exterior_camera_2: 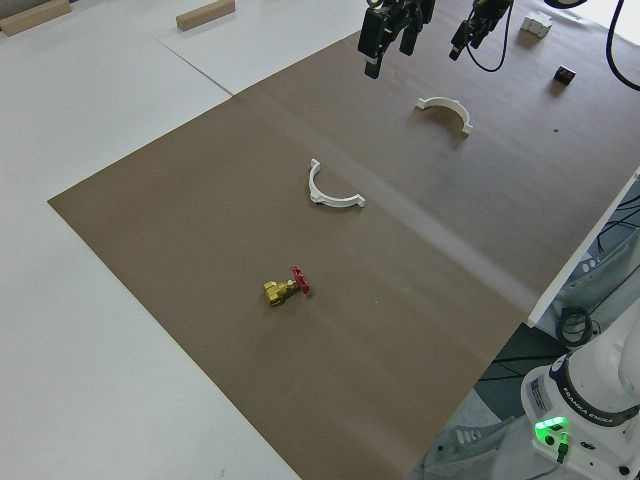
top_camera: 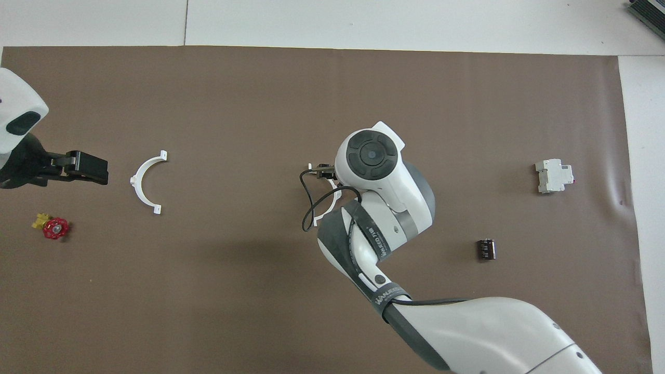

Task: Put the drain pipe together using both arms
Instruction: 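Release the clamp half and withdraw the right gripper to its side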

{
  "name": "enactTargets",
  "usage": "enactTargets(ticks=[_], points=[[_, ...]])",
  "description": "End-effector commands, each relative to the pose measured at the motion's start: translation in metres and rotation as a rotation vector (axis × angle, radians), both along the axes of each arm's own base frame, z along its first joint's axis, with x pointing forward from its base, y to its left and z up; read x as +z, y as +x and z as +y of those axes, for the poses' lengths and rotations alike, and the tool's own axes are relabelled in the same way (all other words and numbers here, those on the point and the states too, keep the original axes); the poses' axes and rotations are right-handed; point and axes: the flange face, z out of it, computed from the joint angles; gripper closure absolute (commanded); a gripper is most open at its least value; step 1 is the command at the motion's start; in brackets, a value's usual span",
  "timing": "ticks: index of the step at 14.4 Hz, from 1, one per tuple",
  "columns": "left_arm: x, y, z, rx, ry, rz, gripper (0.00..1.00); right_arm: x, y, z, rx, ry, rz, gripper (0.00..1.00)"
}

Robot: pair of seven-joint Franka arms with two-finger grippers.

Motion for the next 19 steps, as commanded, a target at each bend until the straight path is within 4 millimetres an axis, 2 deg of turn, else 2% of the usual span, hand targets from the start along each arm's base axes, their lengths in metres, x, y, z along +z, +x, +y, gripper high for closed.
enactTargets(ticks=[1,3,5,7,9,11,12,13,15,17,19], points=[[-0.025,-0.012,0.013,0.033,-0.020,-0.064,0.00,0.041,0.009,-0.076,-0.027,-0.018,0.014,0.00],[-0.061,-0.006,0.026,0.059,-0.021,-0.085,0.00,0.055,0.012,-0.127,-0.045,-0.034,0.049,0.00],[-0.110,0.001,0.039,0.083,-0.023,-0.118,0.00,0.066,0.011,-0.173,-0.069,-0.046,0.090,0.00],[-0.151,0.016,0.040,0.129,-0.028,-0.139,0.00,0.078,0.007,-0.225,-0.053,-0.055,0.128,0.00],[-0.172,0.028,0.041,0.167,-0.034,-0.170,0.00,0.096,-0.003,-0.265,-0.031,-0.057,0.152,0.00],[-0.180,0.028,0.048,0.208,-0.036,-0.176,0.00,0.119,-0.016,-0.297,-0.057,-0.048,0.162,0.00],[-0.186,0.028,0.056,0.228,-0.037,-0.187,0.00,0.131,-0.023,-0.304,-0.057,-0.046,0.165,0.00],[-0.202,0.029,0.056,0.227,-0.037,-0.189,0.00,0.146,-0.030,-0.312,-0.052,-0.047,0.160,0.00],[-0.244,0.031,0.048,0.215,-0.037,-0.172,0.00,0.176,-0.049,-0.317,-0.014,-0.052,0.164,0.00],[-0.262,0.023,0.049,0.217,-0.035,-0.155,0.00,0.203,-0.062,-0.311,0.005,-0.060,0.182,0.00],[-0.270,0.014,0.050,0.252,-0.035,-0.134,0.00,0.222,-0.072,-0.300,0.045,-0.105,0.164,0.00]])
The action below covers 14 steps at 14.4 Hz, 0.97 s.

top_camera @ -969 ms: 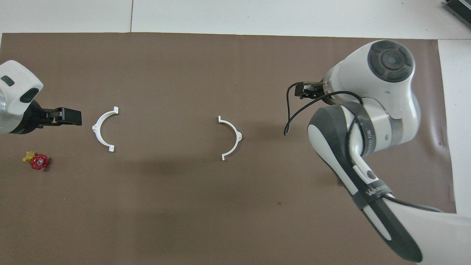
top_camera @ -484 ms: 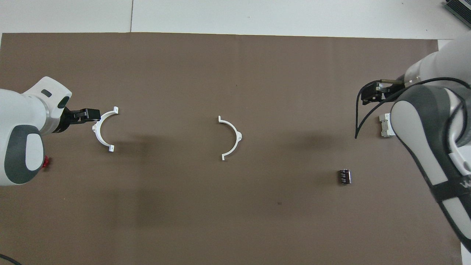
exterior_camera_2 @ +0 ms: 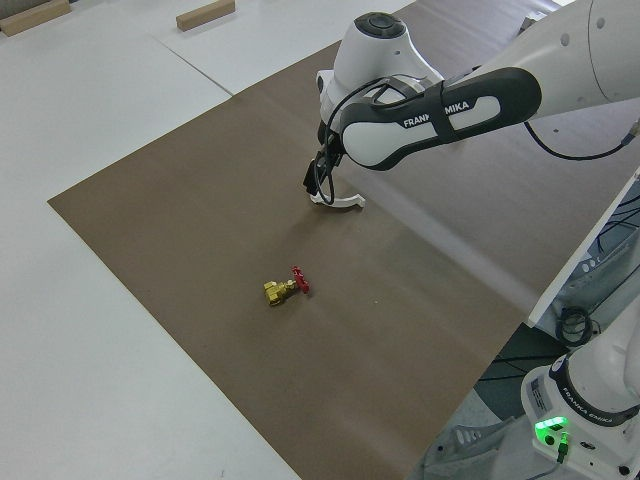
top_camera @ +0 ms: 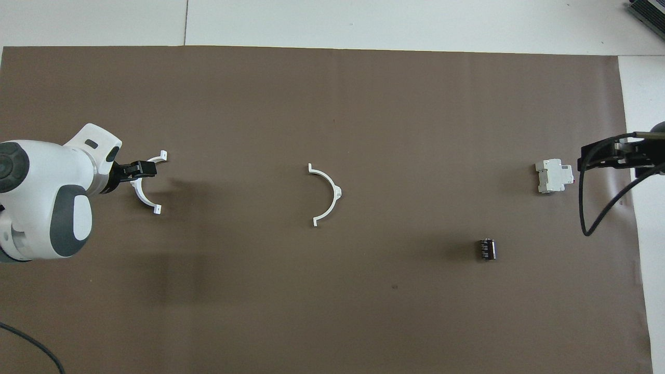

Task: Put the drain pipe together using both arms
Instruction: 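Grasp the other white clamp half with the left gripper and lift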

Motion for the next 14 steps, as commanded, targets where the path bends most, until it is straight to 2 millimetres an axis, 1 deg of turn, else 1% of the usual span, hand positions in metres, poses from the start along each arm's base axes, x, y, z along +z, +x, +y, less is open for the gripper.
enactTargets(ticks=[1,3,6,7,9,10,11,13,14], points=[[-0.005,-0.012,0.001,0.066,-0.017,0.001,0.00,0.013,-0.010,0.023,0.078,-0.052,0.004,0.00],[-0.004,-0.012,0.000,0.072,-0.018,0.006,0.00,0.011,-0.020,0.033,0.097,-0.046,0.020,0.00],[-0.007,-0.014,0.003,0.084,-0.019,0.004,0.01,0.012,-0.016,0.039,0.109,0.010,-0.001,0.00],[-0.009,-0.015,0.004,0.087,-0.019,0.005,0.02,0.013,-0.016,0.038,0.109,0.013,0.000,0.00],[-0.017,-0.020,0.001,0.093,-0.021,0.009,0.03,0.017,-0.017,0.031,0.116,0.017,0.022,0.00],[-0.019,-0.021,-0.001,0.098,-0.023,-0.008,0.05,0.024,-0.018,0.029,0.122,0.018,0.036,0.00],[-0.021,-0.023,0.000,0.101,-0.023,-0.016,0.09,0.028,-0.019,0.025,0.137,0.021,0.053,0.00],[-0.022,-0.023,0.000,0.099,-0.023,-0.016,0.24,0.028,-0.019,0.020,0.162,0.033,0.062,0.00],[-0.023,-0.023,-0.001,0.098,-0.023,-0.014,0.40,0.028,-0.019,0.013,0.139,0.083,0.049,0.00]])
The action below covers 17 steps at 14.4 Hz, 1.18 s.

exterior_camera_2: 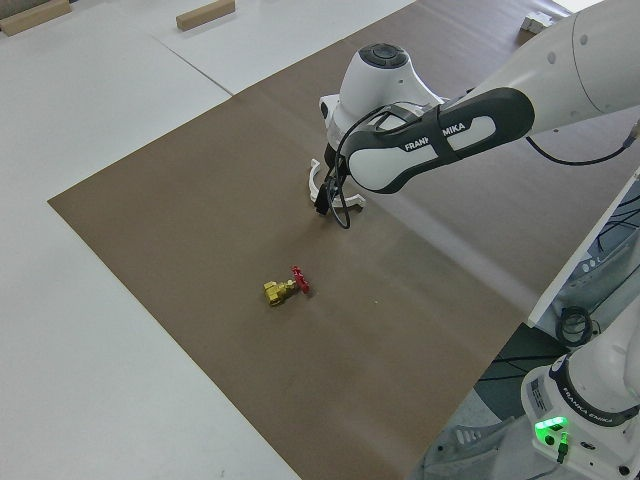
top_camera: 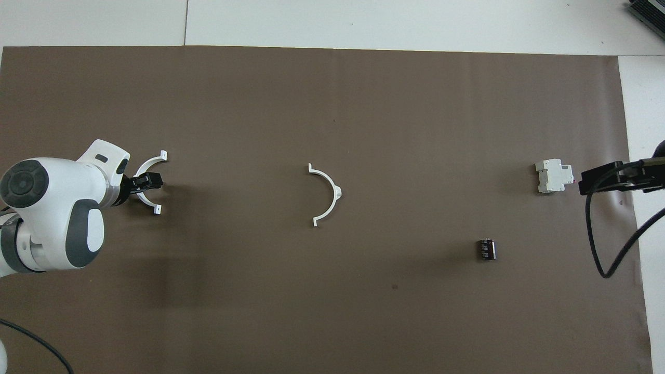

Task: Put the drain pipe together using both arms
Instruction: 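Grasp the other white clamp half with the left gripper and lift, then carry the clamp half with the left gripper onto the placed half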

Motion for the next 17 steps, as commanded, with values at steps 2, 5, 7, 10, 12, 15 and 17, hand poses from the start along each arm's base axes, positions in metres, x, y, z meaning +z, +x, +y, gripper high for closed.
enactTargets(ticks=[2,5,7,10,12,15,17], points=[[0.002,-0.006,-0.001,0.011,-0.009,-0.018,0.79,0.000,0.004,-0.016,-0.008,0.085,0.005,0.00],[0.003,-0.004,-0.002,0.003,-0.008,-0.013,1.00,-0.002,0.006,-0.013,0.003,0.029,-0.004,0.00],[0.005,-0.003,-0.008,-0.007,-0.009,-0.015,1.00,-0.001,0.005,-0.013,0.015,-0.020,-0.007,0.00],[0.022,0.010,-0.012,-0.004,-0.010,-0.012,1.00,-0.001,0.006,-0.010,0.012,-0.011,-0.003,0.00],[0.050,0.026,-0.020,0.026,-0.017,0.004,1.00,-0.001,0.005,-0.009,0.012,0.000,-0.002,0.00],[0.076,0.036,-0.086,0.167,-0.044,0.007,1.00,-0.002,0.006,-0.008,0.014,0.007,-0.007,0.00],[0.075,0.028,-0.132,0.196,-0.046,0.005,1.00,-0.001,0.006,-0.008,0.014,0.007,-0.010,0.00]])
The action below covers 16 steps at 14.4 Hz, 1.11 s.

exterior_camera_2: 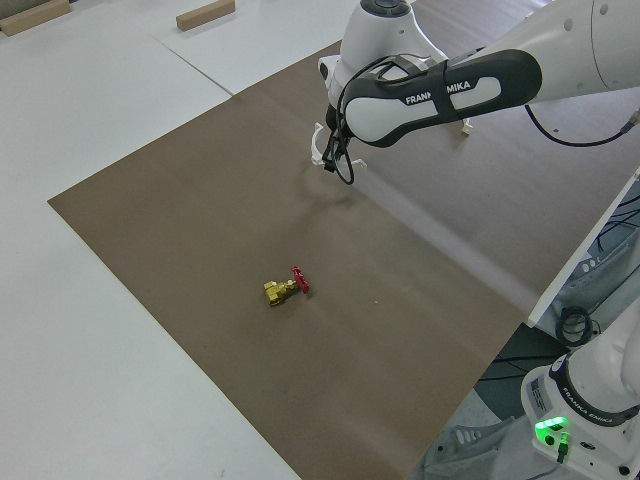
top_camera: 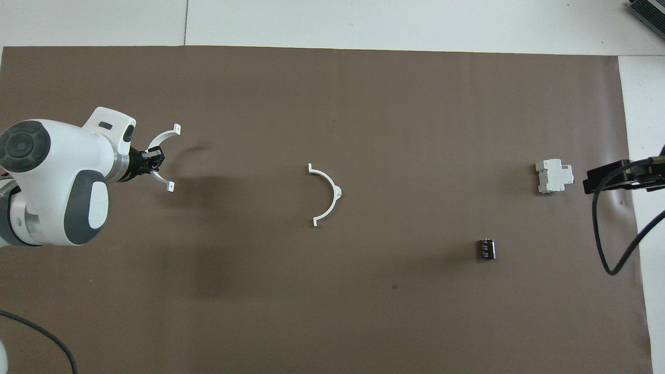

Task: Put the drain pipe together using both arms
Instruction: 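Carry the clamp half with the left gripper onto the placed half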

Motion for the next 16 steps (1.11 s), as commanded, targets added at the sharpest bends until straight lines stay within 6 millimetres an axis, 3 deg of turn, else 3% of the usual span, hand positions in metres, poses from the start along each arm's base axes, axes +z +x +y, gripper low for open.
enactTargets(ticks=[1,4,6,9,12,15,16], points=[[0.000,-0.012,-0.058,0.051,-0.008,0.012,1.00,0.001,0.003,0.000,0.016,0.007,-0.010,0.00],[-0.002,-0.042,-0.133,0.153,-0.030,0.034,1.00,0.001,0.003,-0.001,0.016,0.007,-0.010,0.00],[-0.009,-0.066,-0.164,0.202,-0.028,0.062,1.00,0.002,0.003,-0.001,0.016,0.007,-0.011,0.00],[-0.017,-0.074,-0.190,0.261,-0.039,0.063,1.00,0.002,0.003,-0.002,0.013,0.007,-0.011,0.00],[-0.057,-0.078,-0.229,0.257,0.008,0.083,1.00,0.001,0.003,-0.002,0.011,0.007,-0.010,0.00],[-0.061,-0.083,-0.241,0.272,-0.002,0.049,1.00,0.001,0.003,-0.001,0.012,0.005,-0.010,0.00],[-0.063,-0.090,-0.253,0.265,-0.007,0.046,1.00,0.001,0.003,-0.001,0.013,0.007,-0.010,0.00]])
